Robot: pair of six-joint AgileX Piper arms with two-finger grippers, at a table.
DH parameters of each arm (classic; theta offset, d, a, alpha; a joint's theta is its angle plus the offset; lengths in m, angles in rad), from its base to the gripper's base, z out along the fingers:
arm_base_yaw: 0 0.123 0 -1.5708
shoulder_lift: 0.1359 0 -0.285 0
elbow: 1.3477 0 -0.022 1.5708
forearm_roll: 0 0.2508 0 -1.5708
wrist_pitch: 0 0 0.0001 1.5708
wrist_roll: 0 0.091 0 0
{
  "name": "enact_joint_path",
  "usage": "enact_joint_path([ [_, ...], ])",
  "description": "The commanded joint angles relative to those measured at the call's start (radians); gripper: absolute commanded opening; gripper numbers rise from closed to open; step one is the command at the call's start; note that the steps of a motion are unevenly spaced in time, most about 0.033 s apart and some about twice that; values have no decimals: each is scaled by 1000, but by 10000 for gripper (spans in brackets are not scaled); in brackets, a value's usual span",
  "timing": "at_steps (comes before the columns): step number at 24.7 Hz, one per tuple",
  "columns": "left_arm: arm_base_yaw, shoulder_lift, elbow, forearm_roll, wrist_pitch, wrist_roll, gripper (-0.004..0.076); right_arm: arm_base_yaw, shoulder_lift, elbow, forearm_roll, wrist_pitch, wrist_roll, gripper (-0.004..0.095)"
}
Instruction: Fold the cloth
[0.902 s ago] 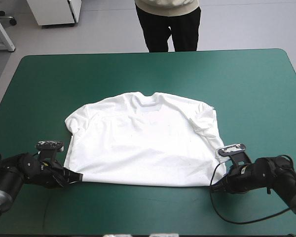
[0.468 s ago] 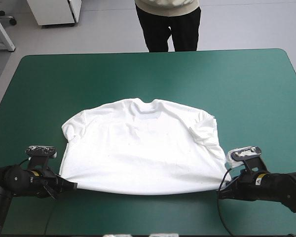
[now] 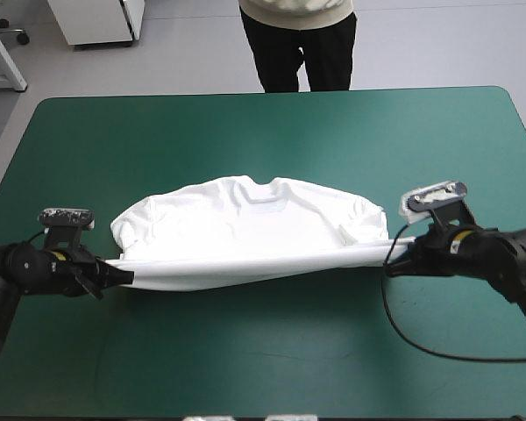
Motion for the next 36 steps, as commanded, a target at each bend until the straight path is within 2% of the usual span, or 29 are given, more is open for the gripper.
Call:
enact_joint_path([
  [1, -6, 102, -121, -2, -85, -8, -9, 0, 115, -101, -31, -119, -29, -17],
  [8, -6, 402, -403, 0, -149, 12, -9, -35, 423, -328, -24, -210, -70, -17],
  [16, -6, 613, -481, -57, -183, 45, -9, -73, 649, -527, -22, -204, -99, -16],
  [18, -6, 622, -482, -57, -197, 48, -9, -73, 675, -542, -24, -196, -101, 23],
  [21, -6, 622, -483, -64, -213, 96, 4, -86, 697, -542, -21, -180, -101, 166],
  [24, -6, 622, -483, -93, -211, 131, 111, -106, 701, -542, 0, -171, -99, 350],
  [25, -6, 622, -483, -93, -207, 131, 188, -115, 697, -545, 13, -171, -99, 434],
  [26, -6, 615, -487, -95, -198, 131, 305, -128, 682, -555, 15, -166, -99, 497],
  [27, -6, 610, -489, -95, -192, 124, 375, -131, 669, -557, 17, -166, -99, 508],
  [29, -6, 584, -489, -100, -194, 121, 454, -140, 631, -559, 14, -168, -99, 498],
  [33, -8, 503, -489, -183, -201, 144, 449, -150, 528, -559, 16, -147, -106, 465],
  [36, -16, 443, -489, -342, -159, 233, 420, -150, 445, -559, 16, -94, -103, 453],
])
